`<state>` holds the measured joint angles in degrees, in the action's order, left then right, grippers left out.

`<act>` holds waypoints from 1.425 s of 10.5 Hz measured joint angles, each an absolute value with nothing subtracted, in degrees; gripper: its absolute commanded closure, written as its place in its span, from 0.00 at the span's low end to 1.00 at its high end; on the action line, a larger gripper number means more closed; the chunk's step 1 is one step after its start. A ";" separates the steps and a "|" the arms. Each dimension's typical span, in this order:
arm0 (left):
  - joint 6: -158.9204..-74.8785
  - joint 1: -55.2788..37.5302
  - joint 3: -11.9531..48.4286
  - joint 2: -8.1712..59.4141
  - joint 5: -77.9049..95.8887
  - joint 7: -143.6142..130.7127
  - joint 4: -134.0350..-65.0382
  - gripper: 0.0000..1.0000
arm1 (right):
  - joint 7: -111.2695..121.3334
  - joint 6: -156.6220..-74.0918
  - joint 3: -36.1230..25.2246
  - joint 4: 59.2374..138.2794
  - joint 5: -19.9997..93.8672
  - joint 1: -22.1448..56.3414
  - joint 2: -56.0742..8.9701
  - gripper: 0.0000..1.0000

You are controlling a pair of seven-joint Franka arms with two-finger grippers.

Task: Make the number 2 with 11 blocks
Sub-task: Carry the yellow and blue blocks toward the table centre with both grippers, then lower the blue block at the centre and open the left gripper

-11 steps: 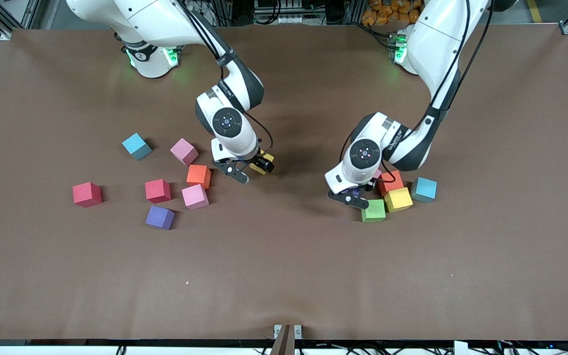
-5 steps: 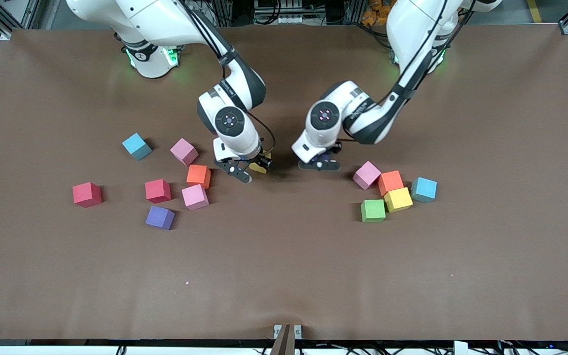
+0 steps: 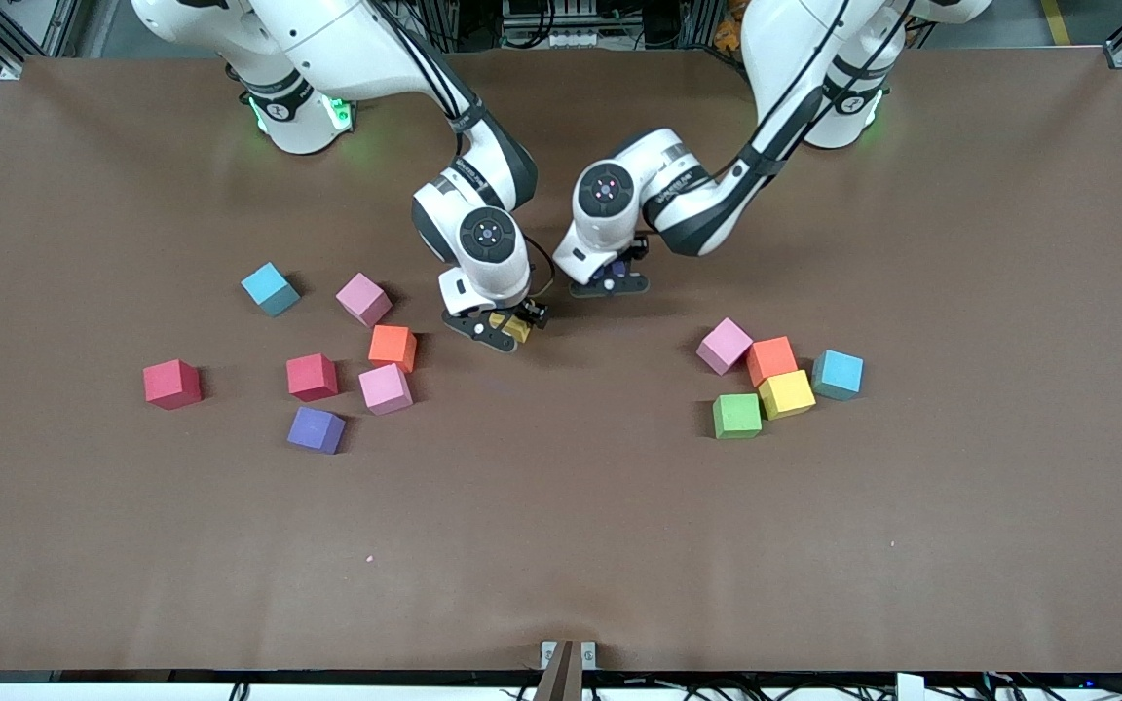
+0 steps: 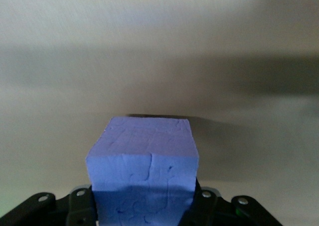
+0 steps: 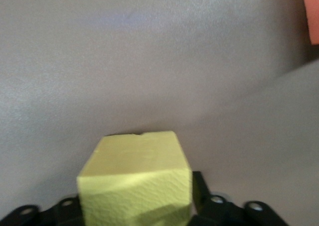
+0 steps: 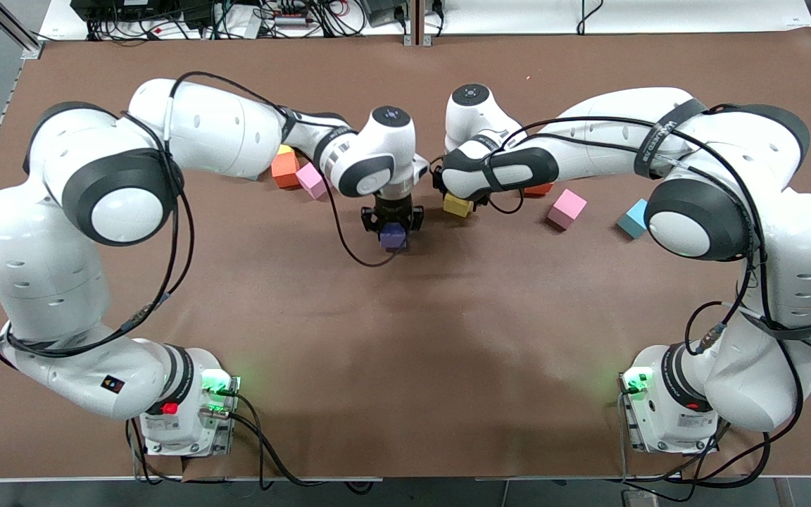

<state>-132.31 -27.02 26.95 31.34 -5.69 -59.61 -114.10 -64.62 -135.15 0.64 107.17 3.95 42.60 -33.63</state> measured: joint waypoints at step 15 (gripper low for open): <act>-141.91 -34.79 26.99 30.84 -7.09 -67.91 -116.88 0.00 | -18.09 -124.43 -0.12 116.51 3.34 29.10 -18.94 0.94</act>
